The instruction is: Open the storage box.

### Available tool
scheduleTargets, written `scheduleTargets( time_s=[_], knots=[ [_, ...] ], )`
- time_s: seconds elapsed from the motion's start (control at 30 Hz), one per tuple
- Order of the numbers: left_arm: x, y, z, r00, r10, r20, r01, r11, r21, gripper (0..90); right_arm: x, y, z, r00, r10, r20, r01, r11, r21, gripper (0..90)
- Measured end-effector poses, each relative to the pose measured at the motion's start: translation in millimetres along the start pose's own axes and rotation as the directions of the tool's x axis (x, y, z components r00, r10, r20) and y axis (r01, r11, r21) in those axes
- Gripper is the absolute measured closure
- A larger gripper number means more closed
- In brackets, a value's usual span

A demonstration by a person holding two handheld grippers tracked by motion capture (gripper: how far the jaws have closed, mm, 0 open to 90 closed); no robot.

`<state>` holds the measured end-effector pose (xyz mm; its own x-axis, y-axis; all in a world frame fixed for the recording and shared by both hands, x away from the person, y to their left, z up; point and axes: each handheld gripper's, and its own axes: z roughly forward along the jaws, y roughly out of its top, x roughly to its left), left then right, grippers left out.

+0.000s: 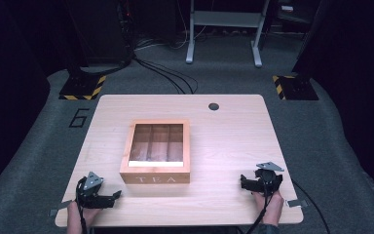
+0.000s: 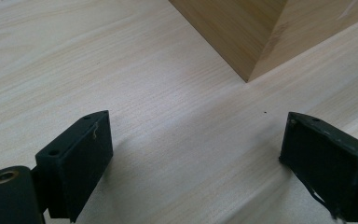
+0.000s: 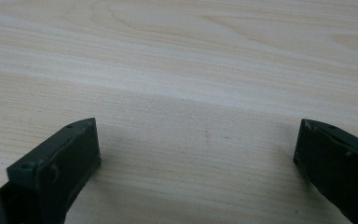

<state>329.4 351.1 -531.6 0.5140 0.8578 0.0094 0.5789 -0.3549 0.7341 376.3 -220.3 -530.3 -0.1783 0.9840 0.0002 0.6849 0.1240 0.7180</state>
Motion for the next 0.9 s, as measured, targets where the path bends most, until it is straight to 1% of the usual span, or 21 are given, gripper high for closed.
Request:
scheduleTargets(
  time_s=[0.53,0.57,0.63,0.67,0.7,0.77,0.8,0.83,0.9],
  knots=[
    [-0.2,-0.1,0.7,1.0000,0.004,0.001,-0.004,1.0000,-0.003,7.3,0.2,0.1,0.0,1.0000,0.000,0.000,0.000,1.000,-0.001,0.0],
    [-0.2,0.3,0.4,1.0000,0.007,0.003,-0.007,1.0000,0.005,6.8,0.2,0.2,0.0,1.0000,0.000,0.000,0.000,1.000,0.000,0.0],
    [-0.4,0.4,0.6,1.0000,0.003,0.004,-0.003,1.0000,0.005,6.1,0.2,0.2,0.0,1.0000,-0.001,-0.001,0.001,1.000,-0.001,0.0],
    [0.3,0.7,1.6,0.9999,0.003,0.015,-0.003,1.0000,0.004,5.2,0.2,0.2,0.0,1.0000,-0.001,-0.001,0.001,1.000,-0.001,0.1],
    [1.1,1.4,2.0,0.9999,0.008,0.015,-0.008,1.0000,0.003,4.9,0.4,0.2,-0.1,1.0000,0.000,-0.001,0.000,1.000,-0.001,0.1],
    [2.1,2.2,1.6,0.9995,-0.002,0.032,0.002,1.0000,-0.002,5.3,0.3,0.2,-0.1,1.0000,0.000,-0.001,0.000,1.000,-0.001,0.1],
    [3.4,2.9,0.9,0.9987,0.005,0.051,-0.005,1.0000,-0.001,5.3,0.4,0.2,-0.1,1.0000,0.000,-0.001,0.000,1.000,-0.001,0.2],
    [2.1,2.9,1.6,0.9985,-0.013,0.054,0.015,0.9996,-0.023,5.4,0.2,0.2,-0.1,1.0000,0.000,-0.001,0.000,1.000,-0.001,0.4],
    [1.8,5.4,-0.2,0.9972,-0.002,0.074,0.005,0.9993,-0.037,5.3,0.3,0.2,-0.2,1.0000,0.001,-0.001,-0.001,1.000,-0.002,0.5]
  ],
)
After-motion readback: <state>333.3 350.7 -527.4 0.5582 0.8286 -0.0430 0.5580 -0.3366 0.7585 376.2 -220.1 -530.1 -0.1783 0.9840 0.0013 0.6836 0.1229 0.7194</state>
